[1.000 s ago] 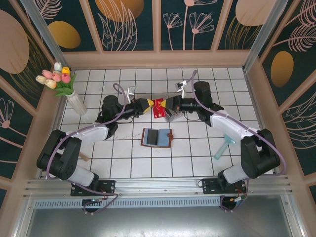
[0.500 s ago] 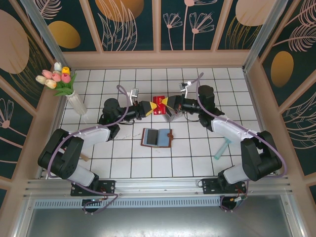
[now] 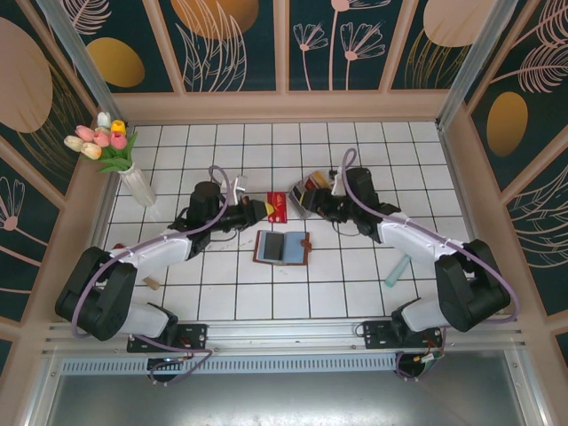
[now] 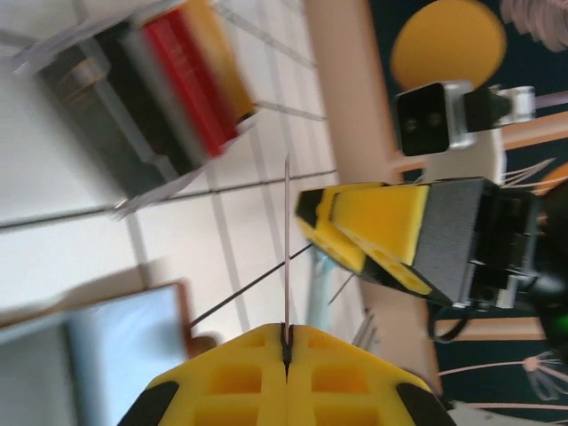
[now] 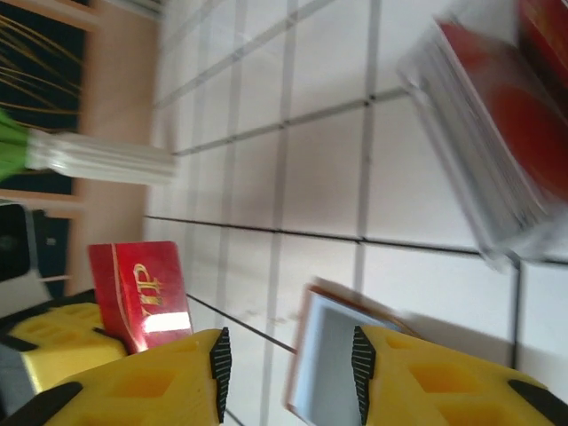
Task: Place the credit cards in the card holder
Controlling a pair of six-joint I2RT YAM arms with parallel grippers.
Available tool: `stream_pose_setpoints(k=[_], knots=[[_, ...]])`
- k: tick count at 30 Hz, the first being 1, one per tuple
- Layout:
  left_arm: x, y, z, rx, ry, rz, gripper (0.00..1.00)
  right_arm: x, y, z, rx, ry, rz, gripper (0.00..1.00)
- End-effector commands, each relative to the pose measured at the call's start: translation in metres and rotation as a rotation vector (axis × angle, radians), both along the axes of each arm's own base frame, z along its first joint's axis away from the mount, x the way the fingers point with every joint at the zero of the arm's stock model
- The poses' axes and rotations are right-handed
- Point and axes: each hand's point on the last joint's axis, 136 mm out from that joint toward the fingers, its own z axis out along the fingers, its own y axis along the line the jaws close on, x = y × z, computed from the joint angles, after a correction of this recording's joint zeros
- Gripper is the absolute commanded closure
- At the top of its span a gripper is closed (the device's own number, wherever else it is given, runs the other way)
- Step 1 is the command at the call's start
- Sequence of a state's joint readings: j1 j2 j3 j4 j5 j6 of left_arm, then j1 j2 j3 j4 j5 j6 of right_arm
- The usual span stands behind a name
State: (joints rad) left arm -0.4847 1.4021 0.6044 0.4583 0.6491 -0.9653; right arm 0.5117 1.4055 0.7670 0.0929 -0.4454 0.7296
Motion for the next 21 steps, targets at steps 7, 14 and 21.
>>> stream_pose_setpoints(k=[7,14,21], knots=[[-0.030,0.009,-0.070,0.160,0.103,0.014,1.00,-0.040,-0.008,-0.079,-0.156,0.123,-0.011,0.55],[-0.036,-0.002,-0.081,0.138,0.122,-0.022,1.00,-0.046,-0.007,-0.098,-0.188,0.161,-0.001,0.57],[-0.037,-0.006,-0.094,0.158,0.128,-0.028,1.00,-0.048,-0.013,-0.108,-0.221,0.176,-0.012,0.62]])
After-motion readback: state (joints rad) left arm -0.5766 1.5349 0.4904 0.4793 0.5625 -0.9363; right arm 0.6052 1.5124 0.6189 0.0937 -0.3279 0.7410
